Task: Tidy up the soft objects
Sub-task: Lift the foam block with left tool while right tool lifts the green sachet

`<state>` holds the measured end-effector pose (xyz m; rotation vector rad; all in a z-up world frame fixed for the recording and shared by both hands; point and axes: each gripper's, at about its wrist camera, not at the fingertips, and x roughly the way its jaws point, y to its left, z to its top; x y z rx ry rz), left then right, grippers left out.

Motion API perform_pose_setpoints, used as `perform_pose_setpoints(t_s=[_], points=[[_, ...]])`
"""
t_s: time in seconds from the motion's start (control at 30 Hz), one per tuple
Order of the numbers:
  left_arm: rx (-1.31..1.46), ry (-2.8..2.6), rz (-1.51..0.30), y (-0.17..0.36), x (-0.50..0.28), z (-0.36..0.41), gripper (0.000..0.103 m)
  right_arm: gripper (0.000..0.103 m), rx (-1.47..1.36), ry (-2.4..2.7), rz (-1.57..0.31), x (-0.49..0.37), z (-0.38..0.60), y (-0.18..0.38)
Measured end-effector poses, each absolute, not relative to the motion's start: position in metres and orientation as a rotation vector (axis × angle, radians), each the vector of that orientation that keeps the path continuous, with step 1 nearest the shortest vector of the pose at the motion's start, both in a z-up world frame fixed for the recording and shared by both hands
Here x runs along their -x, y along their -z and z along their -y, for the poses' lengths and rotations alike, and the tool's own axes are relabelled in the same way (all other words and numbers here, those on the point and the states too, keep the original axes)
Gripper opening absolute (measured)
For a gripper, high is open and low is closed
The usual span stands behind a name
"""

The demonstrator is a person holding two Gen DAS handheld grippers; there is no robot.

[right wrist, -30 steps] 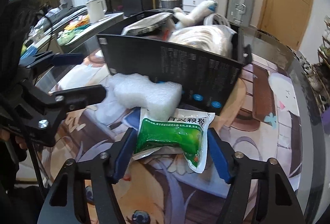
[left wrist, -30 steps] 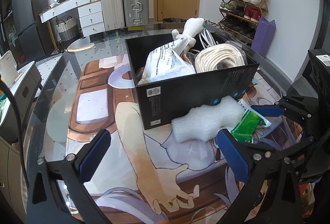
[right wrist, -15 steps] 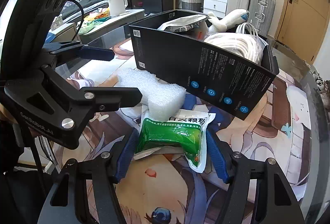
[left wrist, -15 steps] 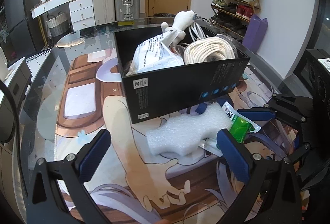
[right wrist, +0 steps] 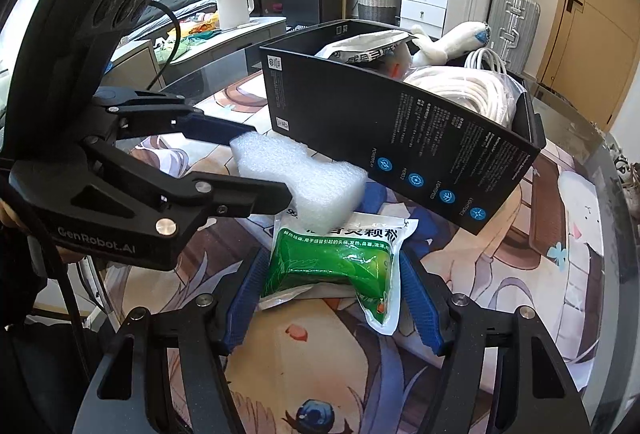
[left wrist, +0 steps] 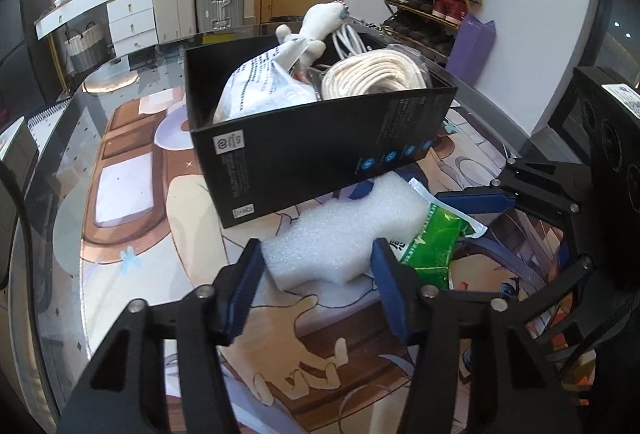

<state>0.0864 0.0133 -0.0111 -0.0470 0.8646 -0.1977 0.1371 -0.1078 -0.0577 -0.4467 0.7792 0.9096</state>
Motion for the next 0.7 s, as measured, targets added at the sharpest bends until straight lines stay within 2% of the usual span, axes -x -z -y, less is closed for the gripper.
perform_pose_setpoints(t_s=[0.23,0.7], points=[[0.041,0.212,-0.831,0.004,-0.079,-0.014,0.052,0.067,0.449,-0.895,-0.77,-0.138,0.11,0.057],[0.077,0.178,-0.722,-0.026,-0.071,-0.037,0.052,0.059,0.415,-0.857,-0.69,-0.139,0.125,0.041]])
